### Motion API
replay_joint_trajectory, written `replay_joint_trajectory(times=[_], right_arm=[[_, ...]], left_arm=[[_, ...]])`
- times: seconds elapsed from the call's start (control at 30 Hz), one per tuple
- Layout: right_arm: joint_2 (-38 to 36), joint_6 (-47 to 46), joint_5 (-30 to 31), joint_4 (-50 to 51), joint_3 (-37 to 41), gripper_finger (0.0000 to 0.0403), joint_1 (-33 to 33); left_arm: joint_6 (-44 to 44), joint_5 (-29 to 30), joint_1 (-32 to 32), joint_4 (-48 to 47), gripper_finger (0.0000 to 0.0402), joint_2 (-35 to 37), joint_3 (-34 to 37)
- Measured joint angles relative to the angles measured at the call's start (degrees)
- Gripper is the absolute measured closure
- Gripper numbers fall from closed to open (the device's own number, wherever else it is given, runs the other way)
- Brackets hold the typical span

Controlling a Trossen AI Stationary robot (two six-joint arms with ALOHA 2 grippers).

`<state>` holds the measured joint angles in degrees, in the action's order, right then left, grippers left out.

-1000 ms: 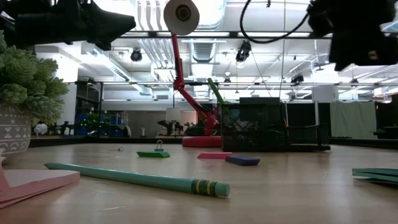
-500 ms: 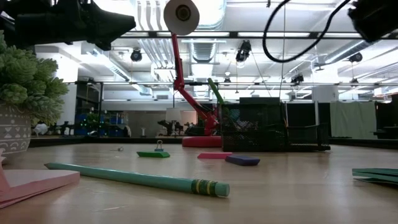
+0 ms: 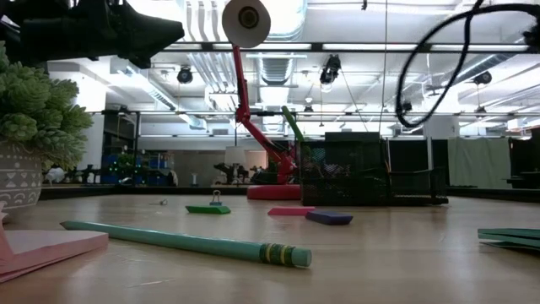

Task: Pick and place office supplies into organizer
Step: Put the yellow pencil into the back left compartment of the desk organizer

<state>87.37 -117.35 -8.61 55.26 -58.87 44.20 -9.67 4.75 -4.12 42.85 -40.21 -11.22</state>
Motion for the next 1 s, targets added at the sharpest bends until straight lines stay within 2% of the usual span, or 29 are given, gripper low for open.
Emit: replay_joint_trajectory(times=[0.2, 0.43, 1.0], right_arm=[[2.6, -4.0, -0.3, 1.1, -0.5, 0.0269, 3.1], [1.9, -9.9, 3.3, 1.1, 3.0, 0.0259, 5.3], [2.1, -12.1, 4.2, -3.8, 9.5, 0.0257, 4.7]], left_arm=[[0.0, 0.0, 0.0, -0.1, 0.0294, 0.0, 0.0], [0.0, 0.0, 0.0, -0.1, 0.0294, 0.0, 0.0], [0.0, 0.0, 0.0, 0.0, 0.0294, 0.0, 0.0]])
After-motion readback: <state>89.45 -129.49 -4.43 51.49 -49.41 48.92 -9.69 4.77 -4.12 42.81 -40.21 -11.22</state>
